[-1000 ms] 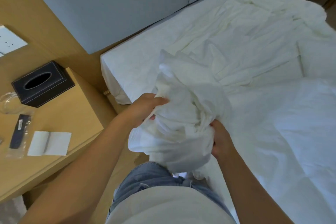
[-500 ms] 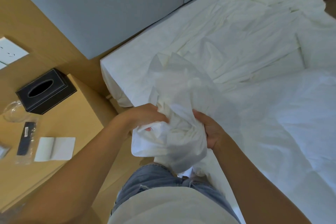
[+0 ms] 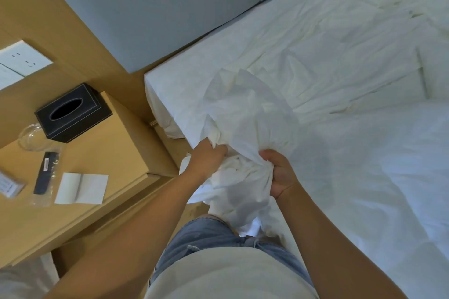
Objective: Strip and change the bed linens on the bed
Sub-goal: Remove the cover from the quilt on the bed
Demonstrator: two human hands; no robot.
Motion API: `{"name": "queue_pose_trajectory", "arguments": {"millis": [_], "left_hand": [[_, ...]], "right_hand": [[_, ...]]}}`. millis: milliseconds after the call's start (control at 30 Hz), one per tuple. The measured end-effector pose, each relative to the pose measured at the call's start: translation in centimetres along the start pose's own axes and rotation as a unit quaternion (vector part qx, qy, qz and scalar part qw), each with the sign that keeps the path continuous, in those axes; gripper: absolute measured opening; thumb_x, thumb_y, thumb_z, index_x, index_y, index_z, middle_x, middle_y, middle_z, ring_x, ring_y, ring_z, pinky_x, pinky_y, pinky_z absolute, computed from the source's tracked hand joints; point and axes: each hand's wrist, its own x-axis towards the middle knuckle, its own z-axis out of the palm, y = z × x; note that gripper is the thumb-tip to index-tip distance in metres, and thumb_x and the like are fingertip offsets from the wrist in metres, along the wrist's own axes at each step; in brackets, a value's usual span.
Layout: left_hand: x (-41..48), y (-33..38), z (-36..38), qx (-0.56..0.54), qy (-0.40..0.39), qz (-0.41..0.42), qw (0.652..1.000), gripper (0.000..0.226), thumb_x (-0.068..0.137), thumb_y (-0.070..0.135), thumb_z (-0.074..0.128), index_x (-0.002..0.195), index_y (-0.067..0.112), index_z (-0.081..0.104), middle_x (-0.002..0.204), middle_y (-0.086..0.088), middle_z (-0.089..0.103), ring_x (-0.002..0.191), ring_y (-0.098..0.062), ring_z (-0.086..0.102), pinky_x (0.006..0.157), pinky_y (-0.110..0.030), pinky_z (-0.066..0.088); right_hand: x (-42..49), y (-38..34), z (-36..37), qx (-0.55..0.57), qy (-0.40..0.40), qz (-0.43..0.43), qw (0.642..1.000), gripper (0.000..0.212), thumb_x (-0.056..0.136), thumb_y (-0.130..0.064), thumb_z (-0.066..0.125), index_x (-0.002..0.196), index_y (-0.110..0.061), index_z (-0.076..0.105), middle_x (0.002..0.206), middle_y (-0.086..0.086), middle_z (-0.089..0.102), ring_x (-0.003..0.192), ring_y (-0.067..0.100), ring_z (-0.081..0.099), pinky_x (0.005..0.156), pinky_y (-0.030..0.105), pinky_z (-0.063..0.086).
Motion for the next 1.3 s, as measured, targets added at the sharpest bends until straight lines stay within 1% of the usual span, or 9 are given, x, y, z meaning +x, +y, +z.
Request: {"name": "queue_pose_trajectory", "arguments": {"millis": [133, 300, 433, 567, 700, 833, 1000, 1167, 1300], "left_hand": [[-0.4, 1.3, -0.5, -0.076, -0.069, -0.033, 0.994, 0.017, 0.083, 0.028, 0.067, 0.079, 0.018, 0.054, 0.078, 0.003, 0.061, 0.072, -0.011, 0.059, 0.055, -0.016, 0.045], [0.2, 2.0, -1.0, -0.017, -0.135, -0.076, 0.988, 0.032, 0.076, 0.045, 0.073, 0.097, 0.023, 0.061, 0.098, 0.001, 0.068, 0.082, -0.013, 0.063, 0.063, -0.024, 0.051], [0.3, 2.7, -0.7, 0.041, -0.158, -0.088, 0.983, 0.03, 0.075, 0.043, 0.075, 0.091, 0.023, 0.059, 0.089, 0.005, 0.064, 0.073, -0.007, 0.059, 0.05, -0.016, 0.046], [0.7, 2.9, -0.7, 0.054, -0.159, -0.084, 0.982, 0.04, 0.076, 0.031, 0.077, 0.108, 0.014, 0.06, 0.095, 0.0, 0.066, 0.078, -0.012, 0.061, 0.064, -0.021, 0.049], [0.5, 2.8, -0.3, 0.053, -0.117, -0.06, 0.99, 0.011, 0.08, 0.008, 0.06, 0.078, 0.007, 0.05, 0.068, -0.008, 0.041, 0.057, -0.02, 0.042, 0.05, -0.024, 0.034], [0.5, 3.1, 0.8, 0.097, -0.062, -0.042, 0.992, 0.025, 0.09, 0.006, 0.04, 0.067, 0.014, 0.035, 0.064, -0.001, 0.036, 0.053, -0.013, 0.033, 0.042, -0.021, 0.031], [0.7, 3.8, 0.2, -0.108, -0.018, -0.109, 0.988, 0.023, 0.093, 0.016, 0.037, 0.075, 0.017, 0.049, 0.073, -0.001, 0.05, 0.066, -0.015, 0.048, 0.054, -0.026, 0.038], [0.1, 4.4, -1.0, -0.243, -0.055, -0.095, 0.964, 0.043, 0.083, 0.037, 0.065, 0.116, 0.011, 0.062, 0.111, -0.014, 0.067, 0.103, -0.034, 0.063, 0.096, -0.048, 0.049], [0.5, 4.4, -5.1, -0.377, -0.038, -0.082, 0.922, 0.037, 0.085, 0.031, 0.068, 0.114, 0.01, 0.065, 0.112, -0.014, 0.069, 0.101, -0.033, 0.066, 0.084, -0.046, 0.054]], "right_hand": [[0.7, 0.1, 0.0, -0.018, 0.051, -0.004, 0.999, 0.024, 0.063, 0.0, 0.051, 0.066, -0.002, 0.075, 0.073, 0.014, 0.071, 0.067, 0.025, 0.07, 0.062, 0.033, 0.058], [0.6, 0.0, -0.3, 0.098, 0.103, -0.094, 0.985, 0.03, 0.06, -0.01, 0.048, 0.082, -0.003, 0.067, 0.081, 0.014, 0.066, 0.071, 0.032, 0.067, 0.069, 0.036, 0.056], [0.2, -0.1, -1.1, 0.132, 0.112, -0.155, 0.973, 0.028, 0.083, -0.016, 0.05, 0.083, -0.008, 0.077, 0.086, 0.015, 0.072, 0.075, 0.032, 0.07, 0.062, 0.039, 0.058], [0.1, 0.2, -1.4, 0.136, 0.133, -0.122, 0.974, 0.031, 0.09, -0.026, 0.049, 0.102, -0.008, 0.072, 0.1, 0.015, 0.07, 0.087, 0.033, 0.069, 0.081, 0.044, 0.055], [-0.1, 0.2, -1.3, 0.121, 0.14, -0.083, 0.979, 0.035, 0.089, -0.03, 0.051, 0.107, -0.007, 0.07, 0.109, 0.017, 0.068, 0.096, 0.035, 0.065, 0.094, 0.045, 0.047], [0.3, 0.5, -0.3, 0.108, 0.133, -0.068, 0.983, 0.033, 0.091, -0.026, 0.048, 0.102, -0.007, 0.073, 0.1, 0.016, 0.07, 0.089, 0.033, 0.067, 0.083, 0.041, 0.054], [0.7, -0.1, 2.1, -0.011, 0.142, -0.031, 0.989, 0.035, 0.092, -0.025, 0.053, 0.12, -0.006, 0.062, 0.109, 0.015, 0.066, 0.097, 0.029, 0.063, 0.087, 0.04, 0.051], [1.2, -1.2, 2.9, -0.123, 0.26, -0.088, 0.954, 0.03, 0.08, -0.014, 0.069, 0.109, -0.006, 0.067, 0.101, 0.01, 0.071, 0.088, 0.024, 0.068, 0.067, 0.029, 0.055], [-0.7, -2.7, -1.3, -0.046, 0.398, -0.11, 0.91, 0.025, 0.078, -0.005, 0.064, 0.102, -0.001, 0.069, 0.084, 0.008, 0.067, 0.077, 0.024, 0.063, 0.065, 0.028, 0.053]]}}
